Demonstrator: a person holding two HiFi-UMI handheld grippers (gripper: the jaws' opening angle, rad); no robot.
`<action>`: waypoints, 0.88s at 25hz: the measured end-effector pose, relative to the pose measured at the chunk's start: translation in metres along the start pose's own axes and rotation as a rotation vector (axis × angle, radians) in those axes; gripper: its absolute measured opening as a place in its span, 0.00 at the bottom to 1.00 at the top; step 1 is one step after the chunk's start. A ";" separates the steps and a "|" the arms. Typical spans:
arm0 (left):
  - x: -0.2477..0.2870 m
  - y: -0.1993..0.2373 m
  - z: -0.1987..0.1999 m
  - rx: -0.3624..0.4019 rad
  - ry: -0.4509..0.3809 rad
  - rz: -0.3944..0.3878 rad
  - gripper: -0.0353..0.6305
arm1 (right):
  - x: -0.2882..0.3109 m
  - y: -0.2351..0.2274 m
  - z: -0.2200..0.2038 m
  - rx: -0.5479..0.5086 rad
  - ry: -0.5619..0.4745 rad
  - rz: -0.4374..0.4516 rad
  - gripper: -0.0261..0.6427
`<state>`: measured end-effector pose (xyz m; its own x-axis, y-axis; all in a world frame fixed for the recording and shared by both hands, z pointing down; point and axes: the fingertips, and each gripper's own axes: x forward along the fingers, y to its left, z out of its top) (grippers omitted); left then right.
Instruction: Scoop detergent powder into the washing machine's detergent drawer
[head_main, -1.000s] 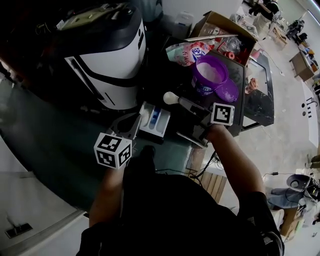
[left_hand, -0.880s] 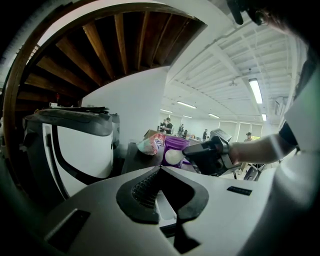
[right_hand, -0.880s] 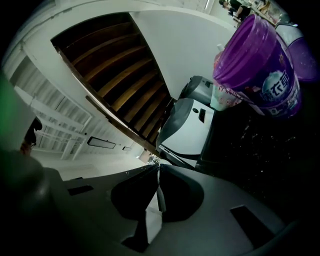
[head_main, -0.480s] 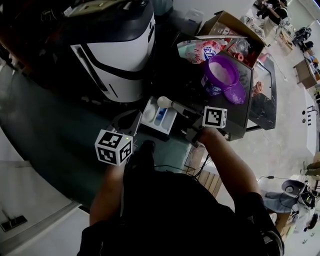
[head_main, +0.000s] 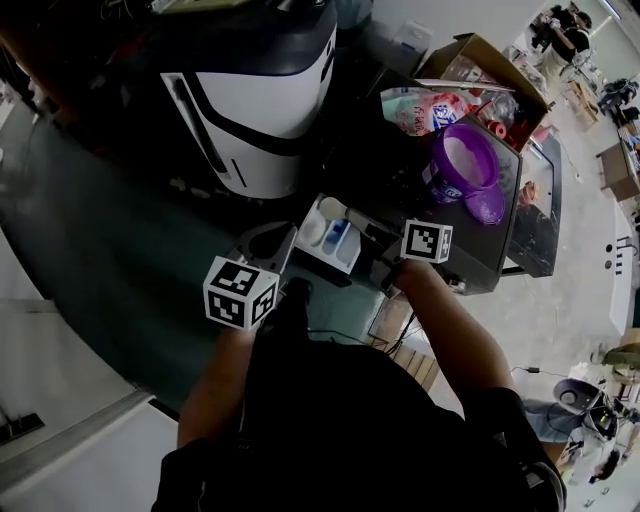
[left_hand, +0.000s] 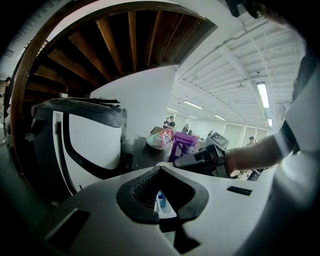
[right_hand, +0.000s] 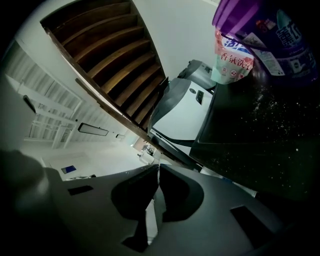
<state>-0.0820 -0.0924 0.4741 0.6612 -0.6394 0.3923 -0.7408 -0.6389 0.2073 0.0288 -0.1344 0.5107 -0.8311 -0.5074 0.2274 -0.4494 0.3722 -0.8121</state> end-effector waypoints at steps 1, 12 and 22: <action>0.000 0.002 -0.002 -0.002 0.005 0.001 0.06 | 0.003 -0.003 -0.001 -0.005 0.006 -0.008 0.07; -0.001 0.022 -0.011 -0.016 0.034 0.013 0.06 | 0.021 -0.038 -0.012 -0.124 0.055 -0.138 0.07; 0.004 0.031 -0.010 -0.025 0.035 -0.001 0.06 | 0.029 -0.052 -0.016 -0.258 0.118 -0.234 0.07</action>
<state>-0.1031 -0.1104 0.4908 0.6578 -0.6231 0.4232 -0.7431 -0.6284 0.2300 0.0222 -0.1559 0.5679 -0.7211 -0.5145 0.4640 -0.6874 0.4475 -0.5720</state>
